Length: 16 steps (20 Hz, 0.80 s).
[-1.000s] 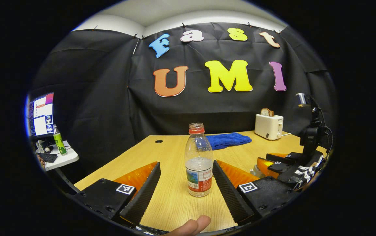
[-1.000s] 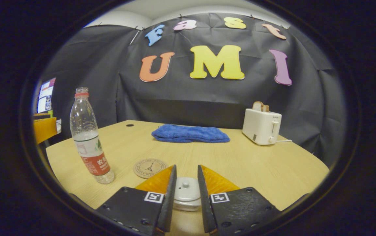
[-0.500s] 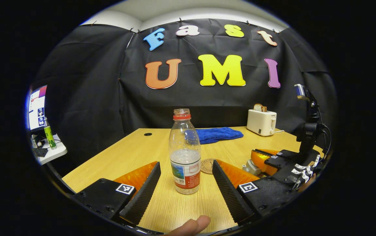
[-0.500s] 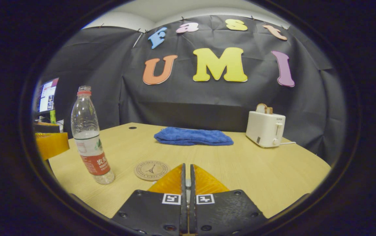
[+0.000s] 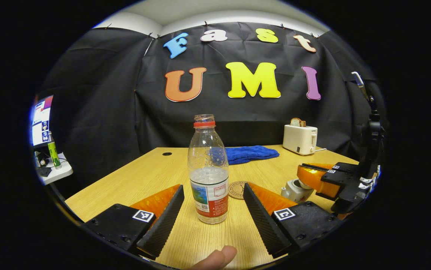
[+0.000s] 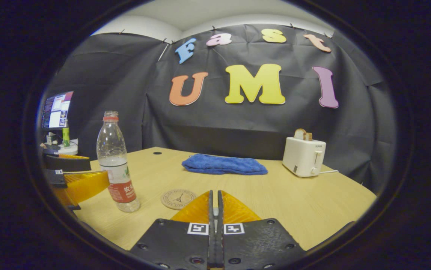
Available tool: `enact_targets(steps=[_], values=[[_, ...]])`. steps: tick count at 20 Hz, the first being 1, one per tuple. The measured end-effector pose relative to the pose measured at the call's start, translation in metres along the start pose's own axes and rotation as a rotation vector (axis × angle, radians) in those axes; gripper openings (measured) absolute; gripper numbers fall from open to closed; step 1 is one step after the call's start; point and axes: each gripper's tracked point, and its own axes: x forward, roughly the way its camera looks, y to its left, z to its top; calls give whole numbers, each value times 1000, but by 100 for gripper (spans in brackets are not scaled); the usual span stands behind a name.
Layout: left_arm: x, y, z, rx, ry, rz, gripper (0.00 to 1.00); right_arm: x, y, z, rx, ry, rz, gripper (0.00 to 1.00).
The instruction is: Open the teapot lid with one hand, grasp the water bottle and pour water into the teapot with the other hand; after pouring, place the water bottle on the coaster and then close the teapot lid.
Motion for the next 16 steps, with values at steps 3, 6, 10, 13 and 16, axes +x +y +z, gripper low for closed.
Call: enact_targets(steps=[3, 6, 10, 13, 16], values=[[11, 3, -5, 4, -18, 9, 99, -14, -12, -1, 7, 6, 0, 0], [23, 10, -11, -39, -19, 15, 99, -29, -22, 5, 25, -21, -7, 0], [41, 8, -5, -53, -53, -9, 100, -45, -34, 14, 3, -57, -27, 0], [51, 15, -6, -6, -61, 5, 100, -59, -50, 21, 13, -96, -60, 0], [58, 4, -2, 53, -68, -40, 99, -70, -62, 22, 0, -121, -87, 0]])
